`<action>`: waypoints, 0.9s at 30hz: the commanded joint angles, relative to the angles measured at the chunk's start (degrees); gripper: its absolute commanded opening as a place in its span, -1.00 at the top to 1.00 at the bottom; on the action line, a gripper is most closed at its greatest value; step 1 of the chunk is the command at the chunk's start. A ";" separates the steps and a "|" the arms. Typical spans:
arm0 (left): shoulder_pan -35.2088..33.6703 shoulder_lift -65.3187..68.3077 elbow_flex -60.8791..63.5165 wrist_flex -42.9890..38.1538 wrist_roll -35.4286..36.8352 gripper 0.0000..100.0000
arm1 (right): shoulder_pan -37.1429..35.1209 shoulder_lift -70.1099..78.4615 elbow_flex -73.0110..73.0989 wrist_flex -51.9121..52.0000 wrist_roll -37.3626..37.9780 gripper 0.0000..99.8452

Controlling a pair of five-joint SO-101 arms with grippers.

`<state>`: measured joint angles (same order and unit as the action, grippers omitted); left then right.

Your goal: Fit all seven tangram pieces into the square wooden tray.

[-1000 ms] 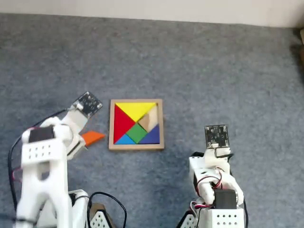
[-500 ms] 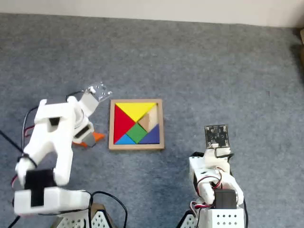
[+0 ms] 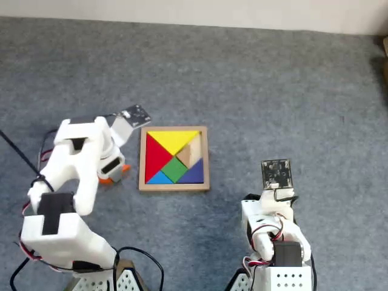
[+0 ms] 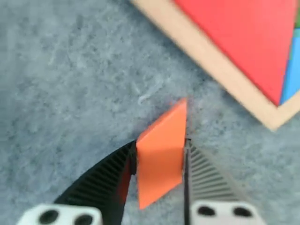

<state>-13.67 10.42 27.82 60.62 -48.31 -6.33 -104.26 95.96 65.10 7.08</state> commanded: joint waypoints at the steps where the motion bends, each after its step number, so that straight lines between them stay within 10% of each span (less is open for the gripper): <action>1: 2.07 -0.04 -2.86 2.64 0.00 0.94 | 0.57 -0.84 5.41 0.31 -0.26 0.98; 18: 16.04 -0.04 -26.07 29.01 38.24 0.95 | 0.57 -0.75 5.41 0.40 -0.26 0.98; 27: 28.88 0.48 -32.75 26.55 64.88 0.96 | 0.57 -0.75 5.41 0.40 -0.26 0.98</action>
<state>9.89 11.30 -0.75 89.45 7.43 -6.33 -104.26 95.96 65.10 7.08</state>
